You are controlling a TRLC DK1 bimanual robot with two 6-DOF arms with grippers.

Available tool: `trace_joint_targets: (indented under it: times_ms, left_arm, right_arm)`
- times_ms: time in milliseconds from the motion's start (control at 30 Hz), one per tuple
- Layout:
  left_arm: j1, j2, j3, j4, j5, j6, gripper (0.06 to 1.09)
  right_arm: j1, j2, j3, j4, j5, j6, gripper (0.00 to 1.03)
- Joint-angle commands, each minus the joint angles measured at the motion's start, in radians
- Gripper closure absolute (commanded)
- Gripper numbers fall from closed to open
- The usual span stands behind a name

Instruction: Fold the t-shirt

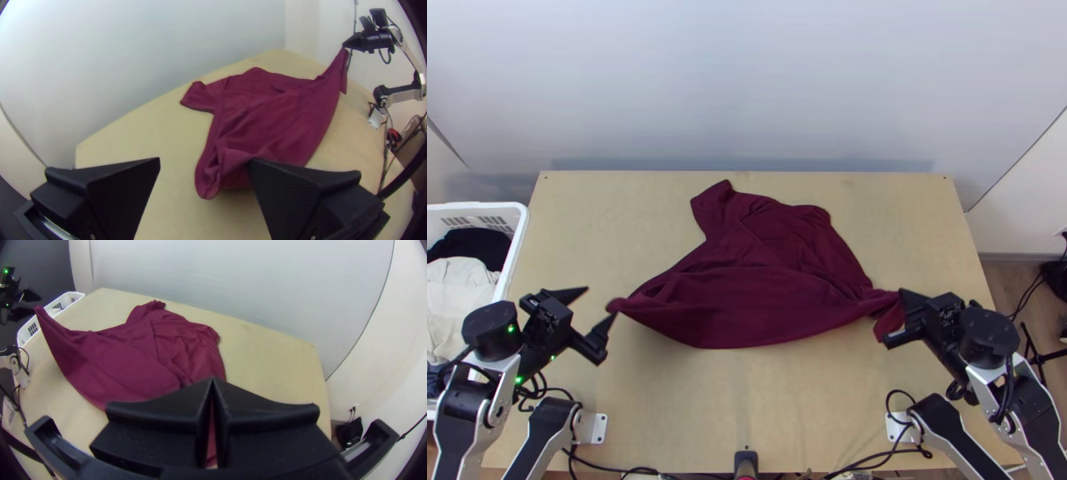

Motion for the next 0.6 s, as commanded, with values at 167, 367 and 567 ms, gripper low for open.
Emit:
trace_joint_targets:
  times_ms: [167,367,567]
  left_arm:
    - [-0.135,0.146,0.224,-0.496,0.177,0.050,0.11]
    - [-0.073,0.188,0.215,-0.428,0.192,0.025,0.11]
    - [0.073,0.490,0.311,-0.166,0.197,-0.157,0.11]
  right_arm:
    - [0.004,0.002,0.020,-0.133,-0.153,0.035,1.00]
    - [-0.004,0.022,0.057,-0.134,-0.153,0.035,1.00]
    - [-0.039,0.017,0.043,-0.114,-0.154,0.045,1.00]
